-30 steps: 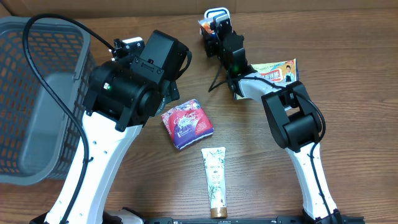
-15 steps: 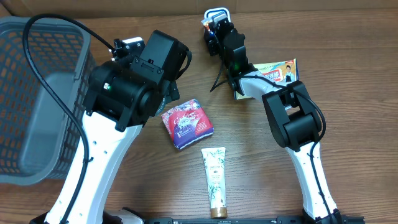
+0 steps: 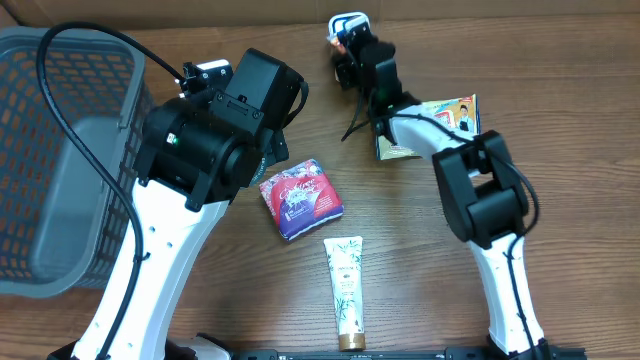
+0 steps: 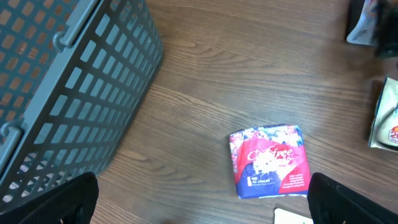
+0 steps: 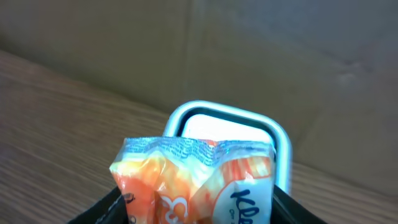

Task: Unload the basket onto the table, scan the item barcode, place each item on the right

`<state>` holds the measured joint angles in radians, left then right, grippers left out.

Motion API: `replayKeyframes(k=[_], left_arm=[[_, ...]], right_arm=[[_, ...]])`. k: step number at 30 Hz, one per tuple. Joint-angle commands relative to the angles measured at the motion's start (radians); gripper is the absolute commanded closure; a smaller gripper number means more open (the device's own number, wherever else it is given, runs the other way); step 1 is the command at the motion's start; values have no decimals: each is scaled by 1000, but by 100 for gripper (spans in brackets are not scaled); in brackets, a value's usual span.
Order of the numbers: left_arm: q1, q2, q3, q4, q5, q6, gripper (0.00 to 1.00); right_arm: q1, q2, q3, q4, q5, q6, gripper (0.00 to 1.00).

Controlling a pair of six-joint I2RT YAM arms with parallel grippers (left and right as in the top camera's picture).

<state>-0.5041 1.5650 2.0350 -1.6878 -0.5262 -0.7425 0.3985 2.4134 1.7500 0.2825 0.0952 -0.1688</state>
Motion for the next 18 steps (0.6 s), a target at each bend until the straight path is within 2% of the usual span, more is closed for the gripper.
replayKeyframes(k=[1,3,6,11,15,18], left_arm=[[-5,0,0,-2,0,-21,0],[-5,0,0,-2,0,-21,0],[-5,0,0,-2,0,-21,0],[-5,0,0,-2,0,-21,0],[-5,0,0,-2,0,-21,0],[-5,0,0,-2,0,-21,0]], right_arm=[[-30,-187,19,-79,19,5,45],[-30,-262,19,-180,67,45,39],[-45,-385,19,-390,207,216,40],[-142,-558,19,-820,229,487,44],[-329,-618,18,-1234,230,628,45],[-495,-613,2,-1389,230,636,41]])
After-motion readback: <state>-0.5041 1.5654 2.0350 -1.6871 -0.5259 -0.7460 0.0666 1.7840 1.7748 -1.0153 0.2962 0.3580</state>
